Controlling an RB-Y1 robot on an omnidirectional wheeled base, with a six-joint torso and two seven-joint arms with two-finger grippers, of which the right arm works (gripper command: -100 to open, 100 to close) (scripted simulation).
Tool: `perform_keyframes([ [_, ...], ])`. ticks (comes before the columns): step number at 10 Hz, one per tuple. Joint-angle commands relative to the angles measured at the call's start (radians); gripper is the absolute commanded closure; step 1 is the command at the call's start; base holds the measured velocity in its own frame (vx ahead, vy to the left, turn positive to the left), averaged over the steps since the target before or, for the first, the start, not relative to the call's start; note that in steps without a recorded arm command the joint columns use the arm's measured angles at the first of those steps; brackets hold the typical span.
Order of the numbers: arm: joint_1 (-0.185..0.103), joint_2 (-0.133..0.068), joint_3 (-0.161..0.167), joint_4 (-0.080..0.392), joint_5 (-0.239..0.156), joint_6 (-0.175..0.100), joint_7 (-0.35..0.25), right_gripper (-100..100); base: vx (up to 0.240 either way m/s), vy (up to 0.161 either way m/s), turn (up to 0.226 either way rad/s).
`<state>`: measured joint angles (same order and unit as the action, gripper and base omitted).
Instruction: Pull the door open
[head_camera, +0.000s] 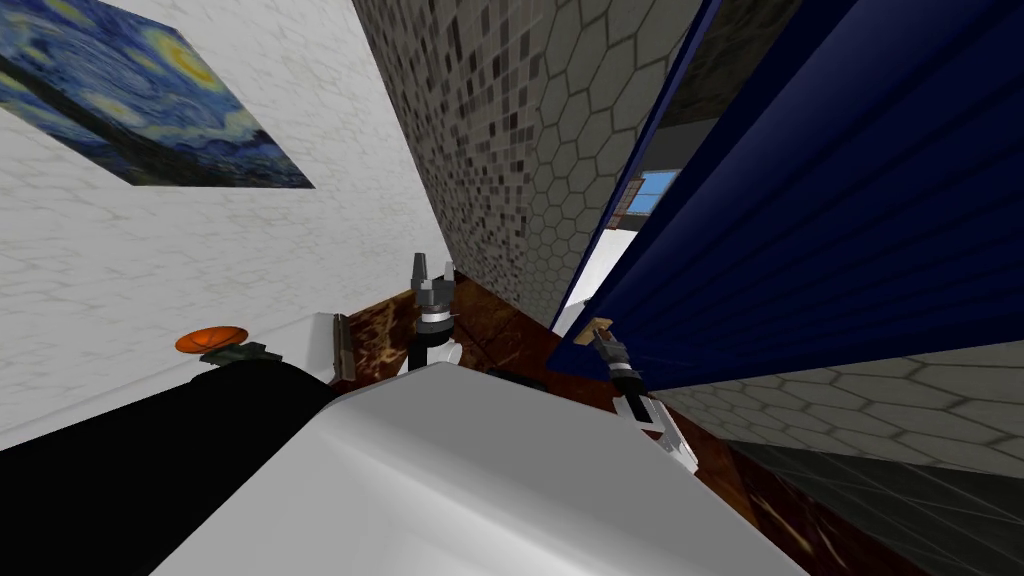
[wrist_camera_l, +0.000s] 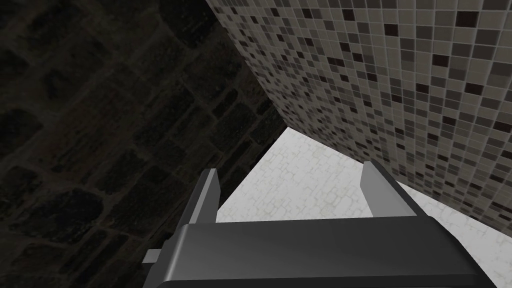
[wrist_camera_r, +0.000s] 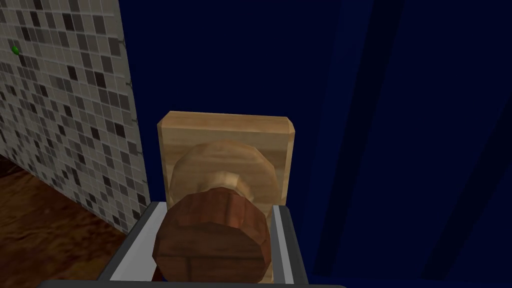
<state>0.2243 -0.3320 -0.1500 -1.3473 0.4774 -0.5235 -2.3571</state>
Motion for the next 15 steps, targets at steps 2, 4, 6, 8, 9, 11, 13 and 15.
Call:
perform_keyframes([
  [2, 0.012, -0.017, 0.004, 0.006, 0.007, -0.034, -0.021, 100, -0.149, -0.054, 0.074],
  [4, 0.019, -0.032, 0.006, 0.009, 0.011, -0.060, -0.036, 100, -0.211, -0.106, 0.102],
  [6, 0.030, -0.053, 0.008, 0.013, 0.018, -0.097, -0.059, 100, -0.182, -0.083, 0.111],
  [8, 0.039, -0.072, 0.010, 0.018, 0.024, -0.130, -0.079, 100, -0.201, -0.116, 0.104],
  [9, 0.043, -0.079, 0.011, 0.019, 0.026, -0.143, -0.086, 100, -0.195, -0.091, 0.082],
  [11, 0.048, -0.080, 0.014, 0.025, 0.031, -0.153, -0.090, 100, -0.109, -0.046, 0.068],
  [13, 0.052, -0.092, 0.011, 0.033, 0.036, -0.182, -0.101, 100, -0.201, -0.106, 0.143],
  [15, 0.057, -0.106, 0.007, 0.042, 0.042, -0.214, -0.115, 100, -0.226, -0.120, 0.121],
])
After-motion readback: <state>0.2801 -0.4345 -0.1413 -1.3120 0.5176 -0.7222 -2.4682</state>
